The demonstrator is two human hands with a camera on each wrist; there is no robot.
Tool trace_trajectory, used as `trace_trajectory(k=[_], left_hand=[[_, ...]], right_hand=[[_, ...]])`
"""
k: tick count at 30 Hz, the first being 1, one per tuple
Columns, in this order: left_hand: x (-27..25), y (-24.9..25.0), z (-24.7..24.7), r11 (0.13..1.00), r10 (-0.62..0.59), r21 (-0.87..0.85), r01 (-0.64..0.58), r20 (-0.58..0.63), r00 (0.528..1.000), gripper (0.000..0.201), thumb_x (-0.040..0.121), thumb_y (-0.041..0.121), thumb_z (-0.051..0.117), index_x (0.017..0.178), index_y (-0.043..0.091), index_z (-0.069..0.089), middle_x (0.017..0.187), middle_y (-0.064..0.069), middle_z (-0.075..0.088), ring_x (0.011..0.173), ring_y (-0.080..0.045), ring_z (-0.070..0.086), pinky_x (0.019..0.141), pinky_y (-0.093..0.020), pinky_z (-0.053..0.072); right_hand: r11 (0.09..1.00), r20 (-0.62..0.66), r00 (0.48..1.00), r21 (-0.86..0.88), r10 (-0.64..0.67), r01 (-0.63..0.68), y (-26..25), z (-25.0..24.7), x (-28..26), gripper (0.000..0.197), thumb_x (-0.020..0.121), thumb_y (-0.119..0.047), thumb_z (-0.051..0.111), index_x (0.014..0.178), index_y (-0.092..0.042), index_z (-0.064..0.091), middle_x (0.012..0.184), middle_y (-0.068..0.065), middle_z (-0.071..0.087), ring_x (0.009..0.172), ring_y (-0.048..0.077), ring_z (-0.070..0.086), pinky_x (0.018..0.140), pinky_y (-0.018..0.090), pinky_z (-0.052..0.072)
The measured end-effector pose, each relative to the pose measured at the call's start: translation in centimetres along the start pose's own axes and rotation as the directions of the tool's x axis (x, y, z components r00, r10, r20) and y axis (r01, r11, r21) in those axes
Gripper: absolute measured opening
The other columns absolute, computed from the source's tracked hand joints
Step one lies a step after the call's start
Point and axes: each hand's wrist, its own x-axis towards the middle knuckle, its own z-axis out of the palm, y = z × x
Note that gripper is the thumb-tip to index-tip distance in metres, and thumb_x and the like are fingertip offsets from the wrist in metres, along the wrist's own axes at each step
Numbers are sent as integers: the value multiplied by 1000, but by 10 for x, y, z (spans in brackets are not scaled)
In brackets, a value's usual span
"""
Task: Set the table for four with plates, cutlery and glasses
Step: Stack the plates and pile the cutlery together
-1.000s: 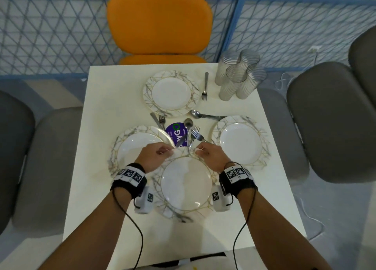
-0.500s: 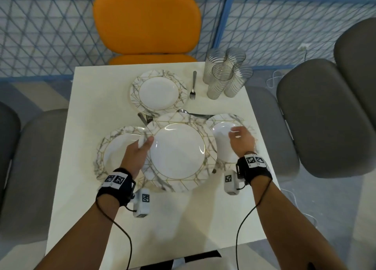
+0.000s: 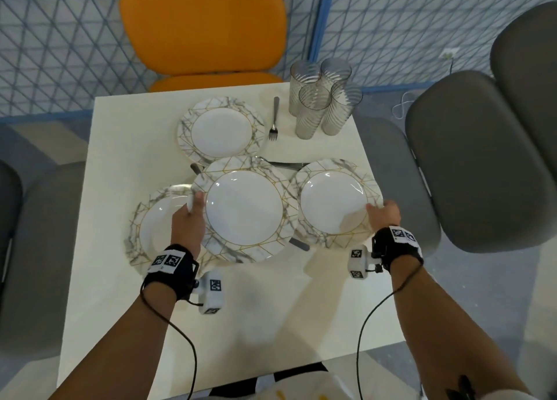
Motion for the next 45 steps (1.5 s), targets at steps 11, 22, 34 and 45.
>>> trace_trajectory(k=[11,22,34,45], left_hand=[[-7,22,-4,988,-9,-154,7,-12,1000,65,104,64,36,154,23,46,161,-1,43,150,-24,35,124,-48,26],[-20,33,9,974,-78,-203,100,113,991,85,89,83,40,156,31,42,164,4,38,153,-26,30,121,-60,23],[-4,19,-11,965,89,-260,-41,172,981,48,85,45,81,128,27,70,122,4,76,119,-20,69,107,-50,52],[10,8,-119,914,-39,-397,80,110,993,31,100,29,67,129,17,69,118,-7,77,110,-27,73,95,-47,58]], right_hand=[[864,-48,972,449,-230,227,-35,-49,-23,17,89,-23,61,104,-25,68,103,1,73,93,20,70,77,37,60],[907,188,919,314,-348,280,-73,48,-76,33,95,-22,61,127,-17,61,109,2,67,103,25,65,93,41,56],[867,338,808,55,-482,495,-92,92,-110,42,100,-26,53,141,-19,52,136,9,61,125,32,54,105,40,44],[869,540,685,232,-489,437,-135,152,-166,32,94,-50,45,90,-27,66,89,0,66,90,26,63,87,40,53]])
